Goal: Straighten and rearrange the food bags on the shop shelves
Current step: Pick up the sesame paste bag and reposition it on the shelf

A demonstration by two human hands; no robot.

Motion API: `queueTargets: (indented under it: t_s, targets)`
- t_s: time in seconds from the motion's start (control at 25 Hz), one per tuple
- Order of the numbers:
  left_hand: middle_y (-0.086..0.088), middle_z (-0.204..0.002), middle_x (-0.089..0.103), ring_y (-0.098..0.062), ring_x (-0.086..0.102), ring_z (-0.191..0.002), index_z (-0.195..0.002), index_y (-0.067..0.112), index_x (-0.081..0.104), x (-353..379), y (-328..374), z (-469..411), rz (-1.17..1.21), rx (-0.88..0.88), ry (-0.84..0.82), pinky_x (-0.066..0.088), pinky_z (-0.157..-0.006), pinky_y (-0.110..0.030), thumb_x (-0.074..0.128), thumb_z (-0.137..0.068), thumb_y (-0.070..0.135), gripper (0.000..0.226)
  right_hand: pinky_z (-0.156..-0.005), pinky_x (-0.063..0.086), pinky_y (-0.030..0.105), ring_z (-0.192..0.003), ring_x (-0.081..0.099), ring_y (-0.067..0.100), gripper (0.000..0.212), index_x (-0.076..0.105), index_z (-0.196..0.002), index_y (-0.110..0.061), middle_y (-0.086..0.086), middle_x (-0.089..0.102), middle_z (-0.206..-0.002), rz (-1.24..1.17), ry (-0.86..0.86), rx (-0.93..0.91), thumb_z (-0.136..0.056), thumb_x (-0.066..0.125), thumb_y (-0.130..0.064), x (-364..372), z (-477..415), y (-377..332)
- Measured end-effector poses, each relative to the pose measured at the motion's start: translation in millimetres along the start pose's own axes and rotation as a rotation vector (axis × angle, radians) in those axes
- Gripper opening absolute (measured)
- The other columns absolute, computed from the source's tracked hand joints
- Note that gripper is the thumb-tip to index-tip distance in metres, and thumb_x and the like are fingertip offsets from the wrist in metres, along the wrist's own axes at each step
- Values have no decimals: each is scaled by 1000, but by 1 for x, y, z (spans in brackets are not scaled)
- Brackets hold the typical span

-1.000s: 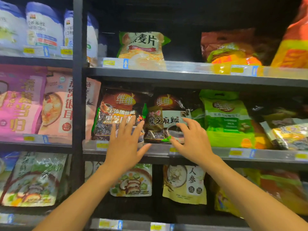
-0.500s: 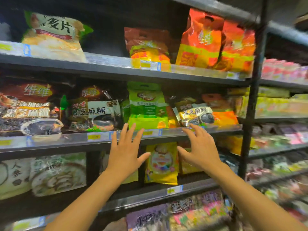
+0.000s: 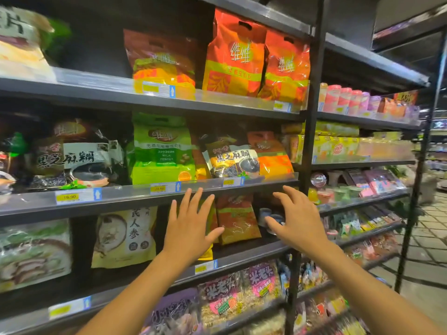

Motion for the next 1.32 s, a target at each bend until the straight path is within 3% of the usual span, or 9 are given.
queueTargets:
  t_s: [0.4,0.64,0.88,0.96,1.04,1.12,1.2,1.32]
  targets:
    - [-3,-173,16,-28,3,-162,-165,29,19,25,-9,-86,0,2,62,11,-129,-55,42,-94,76,88,-114,40,49,-147,37,23,71,50,-146,-29,1,43,-157,-33,35,-7,-86,60,-64,32,-71,26]
    - [0,-172,22,-23,7,-161,-164,20,18,25,-31,-166,203,-14,122,24,-127,-48,52,-98,63,86,-112,43,51,-145,40,23,74,45,-150,-24,0,42,-157,-113,49,24,-88,62,-62,73,-127,39]
    - [-11,-168,29,-31,31,-154,-164,9,17,41,-48,-236,391,-266,1,34,-120,-45,63,-95,56,95,-100,49,43,-132,52,21,75,46,-146,-24,-2,52,-146,-228,54,-7,-86,62,-68,108,-189,51]
    - [-18,-155,47,-35,49,-140,-156,2,30,56,-56,-252,420,-413,-95,47,-103,-43,66,-93,57,91,-94,52,41,-124,57,21,74,49,-140,-24,-2,57,-138,-266,48,-20,-85,64,-70,118,-211,54]
    - [-15,-115,68,-32,67,-108,-137,-1,48,72,-61,-261,427,-497,-198,49,-73,-36,66,-91,60,78,-88,54,42,-114,60,22,71,52,-132,-26,-2,61,-127,-264,-2,-8,-82,61,-75,132,-231,59]
    - [-7,-83,64,-26,66,-79,-110,2,54,87,-61,-263,428,-529,-307,43,-60,-30,66,-91,61,63,-83,53,42,-103,61,22,60,53,-119,-30,-5,63,-114,-276,-70,17,-82,56,-77,149,-250,66]
    - [-8,-80,63,-24,63,-68,-91,8,50,101,-57,-261,422,-563,-397,45,-56,-27,66,-91,61,55,-84,53,43,-99,63,27,50,55,-106,-30,-2,67,-108,-293,-148,34,-86,49,-76,168,-266,74]
    - [-7,-83,63,-18,57,-62,-83,15,52,115,-48,-256,434,-573,-496,42,-49,-24,67,-92,59,47,-86,53,44,-97,65,31,52,60,-99,-24,5,71,-106,-265,-230,19,-94,40,-73,188,-281,78]
Point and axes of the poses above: each hand's wrist, its own z-axis away from the middle knuckle, its own x-axis out of the palm, y = z × x, the point moved 9 cm from there along -z, towards the middle knuckle
